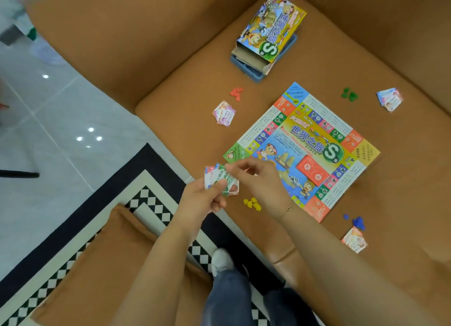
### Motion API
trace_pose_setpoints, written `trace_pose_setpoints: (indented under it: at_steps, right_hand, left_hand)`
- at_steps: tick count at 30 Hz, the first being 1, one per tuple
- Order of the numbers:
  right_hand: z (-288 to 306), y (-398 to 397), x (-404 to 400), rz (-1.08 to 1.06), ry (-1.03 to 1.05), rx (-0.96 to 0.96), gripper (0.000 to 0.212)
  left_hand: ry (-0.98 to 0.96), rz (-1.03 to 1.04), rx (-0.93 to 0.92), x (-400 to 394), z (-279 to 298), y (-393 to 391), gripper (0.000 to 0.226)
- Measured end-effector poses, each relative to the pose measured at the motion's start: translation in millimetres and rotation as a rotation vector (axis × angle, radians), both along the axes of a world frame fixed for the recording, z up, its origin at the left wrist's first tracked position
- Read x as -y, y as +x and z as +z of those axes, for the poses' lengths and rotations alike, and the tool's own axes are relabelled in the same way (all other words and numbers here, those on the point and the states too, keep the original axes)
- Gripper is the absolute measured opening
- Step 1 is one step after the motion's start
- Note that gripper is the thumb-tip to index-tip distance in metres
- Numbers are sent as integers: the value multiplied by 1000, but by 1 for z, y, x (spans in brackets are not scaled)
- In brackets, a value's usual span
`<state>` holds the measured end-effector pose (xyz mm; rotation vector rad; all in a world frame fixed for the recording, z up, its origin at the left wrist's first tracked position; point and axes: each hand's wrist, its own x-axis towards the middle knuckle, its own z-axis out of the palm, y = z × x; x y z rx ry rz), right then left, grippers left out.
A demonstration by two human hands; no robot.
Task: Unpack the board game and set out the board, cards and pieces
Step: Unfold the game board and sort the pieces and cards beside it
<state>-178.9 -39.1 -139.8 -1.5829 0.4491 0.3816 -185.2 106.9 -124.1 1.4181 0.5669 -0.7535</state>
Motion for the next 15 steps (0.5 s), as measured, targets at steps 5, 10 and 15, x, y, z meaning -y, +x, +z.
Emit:
trace_pose_setpoints:
  at_steps: [5,10,15]
  right_hand:
    - [-1,23,6,20,29,27,21]
    - [-16,57,-2,-65,-64,11,21]
    - [-23,91,-15,-129,-103,32,20]
  left_hand:
    - [-7,-26,77,9,-1,25,10]
    - [7,-106,92,-3,-17,71,17]
    - [-111,-152,-3,-22,-18,119,17]
